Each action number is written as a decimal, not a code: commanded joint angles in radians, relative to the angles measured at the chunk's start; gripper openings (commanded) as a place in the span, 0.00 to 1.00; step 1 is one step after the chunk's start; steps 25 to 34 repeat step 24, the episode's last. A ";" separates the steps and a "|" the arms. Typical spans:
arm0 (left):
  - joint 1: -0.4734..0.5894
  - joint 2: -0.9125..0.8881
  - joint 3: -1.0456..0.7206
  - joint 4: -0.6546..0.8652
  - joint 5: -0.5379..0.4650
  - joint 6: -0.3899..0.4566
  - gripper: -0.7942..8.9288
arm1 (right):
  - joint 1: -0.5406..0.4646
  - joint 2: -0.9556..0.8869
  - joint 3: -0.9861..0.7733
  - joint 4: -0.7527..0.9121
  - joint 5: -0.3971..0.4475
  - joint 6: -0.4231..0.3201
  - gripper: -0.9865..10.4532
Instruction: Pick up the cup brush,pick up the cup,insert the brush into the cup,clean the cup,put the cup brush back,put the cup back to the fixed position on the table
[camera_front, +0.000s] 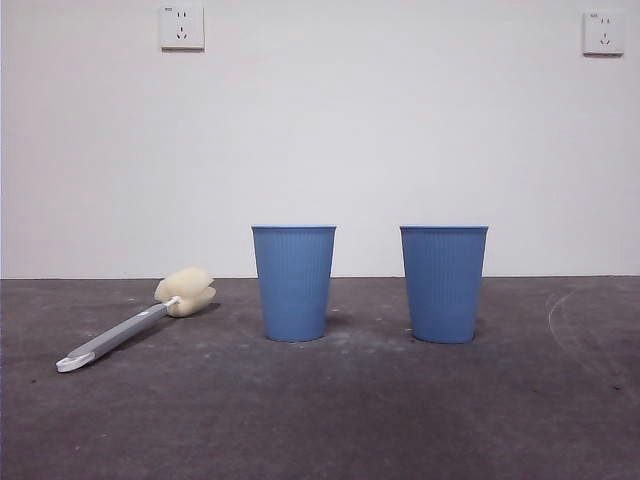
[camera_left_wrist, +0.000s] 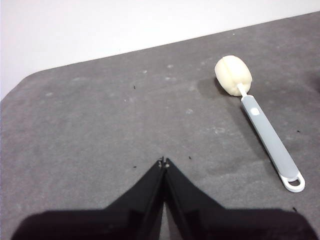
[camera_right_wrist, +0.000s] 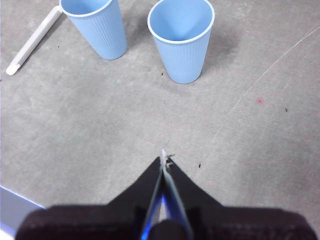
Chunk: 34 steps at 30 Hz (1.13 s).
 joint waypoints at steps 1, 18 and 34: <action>0.003 0.011 -0.008 0.005 -0.003 -0.008 0.08 | 0.001 0.000 0.004 0.001 0.002 -0.004 0.09; 0.003 0.084 -0.008 0.005 -0.003 -0.009 0.08 | -0.224 -0.237 -0.007 0.048 0.144 -0.127 0.09; 0.003 0.112 -0.008 0.004 -0.003 -0.009 0.08 | -0.357 -0.394 -0.183 0.372 0.127 -0.105 0.09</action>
